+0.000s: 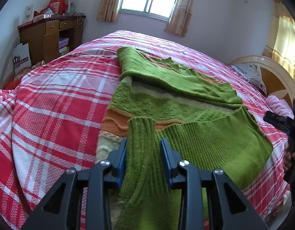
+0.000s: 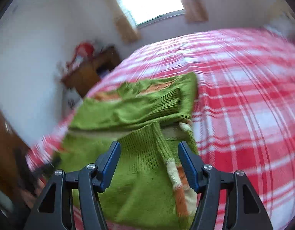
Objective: Fold small clothes
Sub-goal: 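Grasp the hem with the left tool while the right tool holds the hem, then lift the hem with both tools and fold it over toward the collar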
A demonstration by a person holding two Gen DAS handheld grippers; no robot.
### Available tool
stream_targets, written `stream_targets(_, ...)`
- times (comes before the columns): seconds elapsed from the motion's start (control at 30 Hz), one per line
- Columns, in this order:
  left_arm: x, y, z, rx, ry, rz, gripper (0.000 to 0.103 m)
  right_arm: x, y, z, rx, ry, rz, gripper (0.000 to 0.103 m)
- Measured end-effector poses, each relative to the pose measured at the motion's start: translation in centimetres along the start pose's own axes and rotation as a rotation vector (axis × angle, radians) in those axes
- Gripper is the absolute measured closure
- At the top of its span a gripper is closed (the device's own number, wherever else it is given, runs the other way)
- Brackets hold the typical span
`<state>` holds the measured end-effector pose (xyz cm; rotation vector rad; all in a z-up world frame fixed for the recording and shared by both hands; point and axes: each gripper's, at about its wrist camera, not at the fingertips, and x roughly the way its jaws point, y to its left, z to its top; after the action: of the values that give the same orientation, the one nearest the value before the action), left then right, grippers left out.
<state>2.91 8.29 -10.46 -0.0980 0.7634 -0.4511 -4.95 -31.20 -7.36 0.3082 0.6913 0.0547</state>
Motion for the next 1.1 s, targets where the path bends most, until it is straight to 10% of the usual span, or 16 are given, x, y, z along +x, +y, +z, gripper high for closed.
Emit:
stream_targets(0.17, 0.2, -0.3, 0.1, 0.019, -0.003, 0.024, 0.075, 5.6, 1.0, 0.4, -0.136, 0.110, -0.100, 0.044)
stream_targets(0.33, -0.1, 0.0, 0.0, 0.010, -0.010, 0.021, 0.091, 7.3, 2.2, -0.5, -0.240, 0.126, -0.121, 0.093)
stream_targets(1.1, -1.4, -1.1, 7.2, -0.039, -0.146, 0.061, 0.093, -3.2, 5.1, 2.0, -0.117, -0.232, -0.303, 0.094)
